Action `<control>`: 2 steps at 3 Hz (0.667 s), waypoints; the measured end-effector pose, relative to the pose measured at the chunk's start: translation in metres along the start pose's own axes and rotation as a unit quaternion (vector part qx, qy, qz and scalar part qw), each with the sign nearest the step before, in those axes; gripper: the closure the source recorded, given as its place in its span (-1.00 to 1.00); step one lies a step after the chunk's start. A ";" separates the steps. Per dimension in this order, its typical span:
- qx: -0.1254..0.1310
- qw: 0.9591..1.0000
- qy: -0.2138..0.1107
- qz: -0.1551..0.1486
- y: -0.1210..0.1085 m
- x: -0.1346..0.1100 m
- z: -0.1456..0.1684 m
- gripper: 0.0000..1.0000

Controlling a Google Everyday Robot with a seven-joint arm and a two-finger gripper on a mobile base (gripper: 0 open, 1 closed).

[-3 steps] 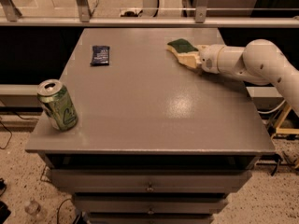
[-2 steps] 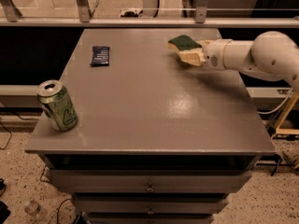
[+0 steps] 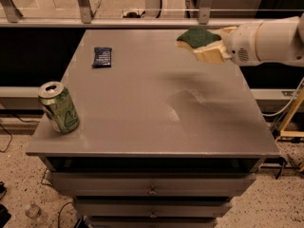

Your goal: Move sponge near green can

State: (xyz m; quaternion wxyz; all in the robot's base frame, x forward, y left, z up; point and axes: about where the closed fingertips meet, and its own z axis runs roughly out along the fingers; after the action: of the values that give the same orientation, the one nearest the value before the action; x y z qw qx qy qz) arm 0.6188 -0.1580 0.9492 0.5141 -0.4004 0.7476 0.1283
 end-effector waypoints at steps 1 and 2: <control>-0.009 1.000 0.020 -0.021 0.028 -0.005 -0.026 1.00; -0.020 0.999 0.031 -0.034 0.064 -0.004 -0.036 1.00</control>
Offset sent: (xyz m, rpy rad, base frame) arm -0.1114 0.0387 -0.0080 -0.1196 0.0408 0.0801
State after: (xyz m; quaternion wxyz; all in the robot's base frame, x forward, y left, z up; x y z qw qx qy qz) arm 0.5487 -0.1369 0.9550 0.4862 -0.4402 0.7464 0.1131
